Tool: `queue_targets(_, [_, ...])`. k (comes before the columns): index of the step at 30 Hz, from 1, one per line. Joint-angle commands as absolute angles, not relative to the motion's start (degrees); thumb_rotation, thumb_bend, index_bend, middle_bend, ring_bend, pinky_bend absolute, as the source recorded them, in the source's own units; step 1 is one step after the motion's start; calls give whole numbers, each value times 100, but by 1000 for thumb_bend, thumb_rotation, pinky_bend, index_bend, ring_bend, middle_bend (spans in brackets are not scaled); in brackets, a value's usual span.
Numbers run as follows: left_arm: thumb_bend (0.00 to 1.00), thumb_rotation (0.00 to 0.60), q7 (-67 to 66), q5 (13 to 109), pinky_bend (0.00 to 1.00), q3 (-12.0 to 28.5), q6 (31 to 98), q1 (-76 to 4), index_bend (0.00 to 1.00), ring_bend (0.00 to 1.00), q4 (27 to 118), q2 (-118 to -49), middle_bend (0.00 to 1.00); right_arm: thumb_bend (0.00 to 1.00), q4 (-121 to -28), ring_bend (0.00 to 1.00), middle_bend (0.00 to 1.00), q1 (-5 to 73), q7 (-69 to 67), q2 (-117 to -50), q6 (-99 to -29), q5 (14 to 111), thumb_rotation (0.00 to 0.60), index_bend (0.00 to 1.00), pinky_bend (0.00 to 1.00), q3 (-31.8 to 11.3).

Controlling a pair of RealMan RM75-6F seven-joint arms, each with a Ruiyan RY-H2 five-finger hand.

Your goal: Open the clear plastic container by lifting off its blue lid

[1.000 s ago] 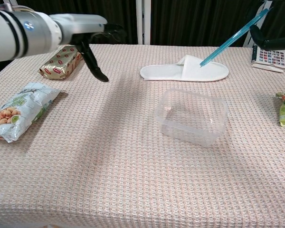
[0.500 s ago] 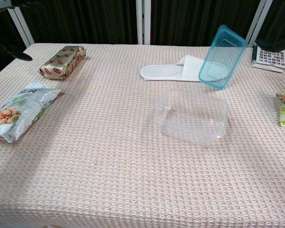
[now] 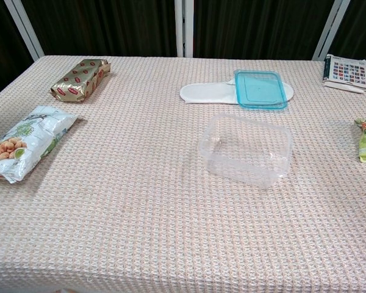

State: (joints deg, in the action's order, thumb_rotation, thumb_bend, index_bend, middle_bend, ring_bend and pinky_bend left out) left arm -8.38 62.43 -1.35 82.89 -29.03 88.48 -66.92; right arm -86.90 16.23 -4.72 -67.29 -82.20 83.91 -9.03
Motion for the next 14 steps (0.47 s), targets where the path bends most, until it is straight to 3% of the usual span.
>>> queue_targets(1, [0,600,-475,6562,15,-287,8464,-2512,90,0,8683,-6613,88,237,-8881,0,73,1345,-741,-6373,-8254,8558,600,17,6,-570])
queue_targets(5, [0,600,-116,6920,9,-429,8664,-2112,90,0,8779,-6561,88,251,-8867,0,4,1120,-935,-6202,-8311,8754,600,19,0,-287])
queue_targets(14, [0,600,-301,7327,7,-534,9349,-1278,90,0,9025,-6704,88,265,-8731,0,0,758,-1414,-6238,-8717,9124,600,18,0,-19])
